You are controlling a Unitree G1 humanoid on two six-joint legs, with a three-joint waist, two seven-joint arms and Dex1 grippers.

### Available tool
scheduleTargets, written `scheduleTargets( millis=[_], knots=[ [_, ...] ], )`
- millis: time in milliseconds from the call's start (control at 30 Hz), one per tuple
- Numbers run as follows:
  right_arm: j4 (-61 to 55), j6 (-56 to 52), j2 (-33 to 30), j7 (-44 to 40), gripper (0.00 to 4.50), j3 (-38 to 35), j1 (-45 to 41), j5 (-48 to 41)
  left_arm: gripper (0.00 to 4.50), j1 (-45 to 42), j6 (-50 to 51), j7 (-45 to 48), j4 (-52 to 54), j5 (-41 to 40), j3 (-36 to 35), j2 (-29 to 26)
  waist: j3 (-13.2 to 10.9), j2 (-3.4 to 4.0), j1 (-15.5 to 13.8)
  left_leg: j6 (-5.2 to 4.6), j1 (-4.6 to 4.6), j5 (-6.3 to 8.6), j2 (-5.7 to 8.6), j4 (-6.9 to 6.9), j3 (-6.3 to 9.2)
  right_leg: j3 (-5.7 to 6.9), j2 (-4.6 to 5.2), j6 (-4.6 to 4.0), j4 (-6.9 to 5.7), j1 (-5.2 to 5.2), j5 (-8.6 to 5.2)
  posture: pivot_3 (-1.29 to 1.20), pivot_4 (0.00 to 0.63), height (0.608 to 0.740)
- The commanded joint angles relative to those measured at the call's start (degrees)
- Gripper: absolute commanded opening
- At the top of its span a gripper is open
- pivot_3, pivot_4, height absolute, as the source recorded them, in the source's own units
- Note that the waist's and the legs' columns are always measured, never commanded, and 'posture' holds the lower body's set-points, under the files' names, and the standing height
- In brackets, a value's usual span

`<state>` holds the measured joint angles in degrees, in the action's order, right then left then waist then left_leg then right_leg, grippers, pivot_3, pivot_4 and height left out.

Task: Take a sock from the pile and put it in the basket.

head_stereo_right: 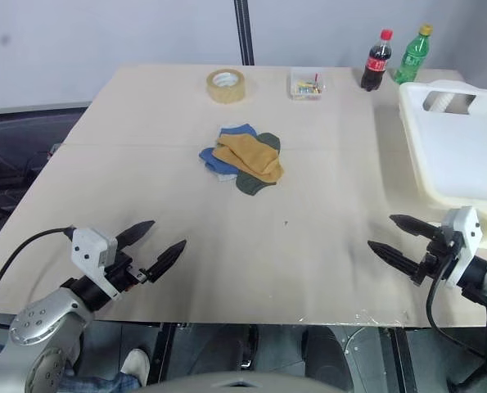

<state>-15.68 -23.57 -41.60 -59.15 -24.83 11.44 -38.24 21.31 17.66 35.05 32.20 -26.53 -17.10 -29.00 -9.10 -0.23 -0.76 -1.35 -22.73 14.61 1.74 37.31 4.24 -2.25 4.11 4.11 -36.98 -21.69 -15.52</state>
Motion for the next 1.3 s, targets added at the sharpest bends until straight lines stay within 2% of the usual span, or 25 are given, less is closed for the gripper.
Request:
scheduleTargets(
  millis=[33, 633, 867, 933, 1067, 1200, 1300],
  knots=[
    [-1.6, 1.4, -0.4, -0.8, 4.44, -2.6, 2.0, -0.4, 4.50, -0.8, 0.2, 0.8, 1.4, -1.8, -1.6, -1.1, 0.0, -0.01, -0.1, 0.00, 0.00, 0.00, 0.00, 0.00, 0.00, 0.00, 0.00, 0.00, 0.00, 0.00, 0.00, 0.00, 0.150, 0.738],
    [0.6, 2.1, -1.3, -2.5, 4.44, -0.8, 0.9, 0.2, 4.50, -0.7, -0.6, 1.8, 0.7, -2.5, -2.1, -1.1, 0.0, -0.01, 0.0, 0.00, 0.01, 0.00, -0.01, 0.01, -0.01, 0.06, -0.05, 0.00, 0.00, 0.02, 0.00, 0.00, 0.150, 0.738],
    [-1.2, -1.1, -1.9, -0.9, 4.44, 2.1, -0.9, -0.2, 4.50, -1.0, -0.8, 2.6, 0.1, -2.4, -2.4, -1.7, 0.0, 0.00, 0.0, 0.00, 0.02, 0.00, -0.01, 0.01, -0.02, 0.05, -0.05, 0.00, 0.00, 0.02, 0.00, 0.00, 0.150, 0.738],
    [-3.0, -0.8, -1.5, -0.2, 4.44, 4.9, -3.0, 1.0, 4.50, -1.1, -0.7, 2.8, 0.2, -2.5, -2.6, -1.9, 0.0, 0.00, 0.1, 0.00, 0.02, 0.00, -0.01, 0.02, -0.02, 0.05, -0.05, 0.00, -0.01, 0.02, 0.00, 0.00, 0.150, 0.738],
    [-5.4, -1.5, 6.0, 11.5, 4.44, 17.5, -12.7, 9.5, 4.50, -2.9, 0.6, 3.1, 1.0, -4.6, -2.5, -2.0, 0.0, -0.05, 0.5, 0.01, 0.05, -0.01, -0.09, 0.03, -0.01, 0.06, -0.12, -0.01, -0.03, 0.00, 0.01, 0.00, 0.150, 0.738],
    [0.4, -2.7, 13.3, 17.0, 4.44, 25.0, -23.7, 13.9, 4.50, -3.8, 1.0, 5.0, 1.6, -7.4, -2.8, -2.7, -0.1, 0.02, 1.1, 0.06, 0.06, -0.04, -0.02, 0.03, 0.01, 0.07, -0.10, -0.03, -0.10, -0.02, 0.03, 0.00, 0.150, 0.738],
    [8.8, -1.5, 17.2, 20.0, 4.44, 30.1, -32.4, 19.6, 4.50, -3.7, 0.7, 6.9, 1.9, -9.5, -3.8, -3.5, -0.1, 0.00, 1.2, 0.11, 0.01, -0.06, 0.10, 0.03, 0.05, 0.14, -0.14, -0.02, -0.09, -0.03, 0.04, 0.00, 0.150, 0.738]
  ],
)
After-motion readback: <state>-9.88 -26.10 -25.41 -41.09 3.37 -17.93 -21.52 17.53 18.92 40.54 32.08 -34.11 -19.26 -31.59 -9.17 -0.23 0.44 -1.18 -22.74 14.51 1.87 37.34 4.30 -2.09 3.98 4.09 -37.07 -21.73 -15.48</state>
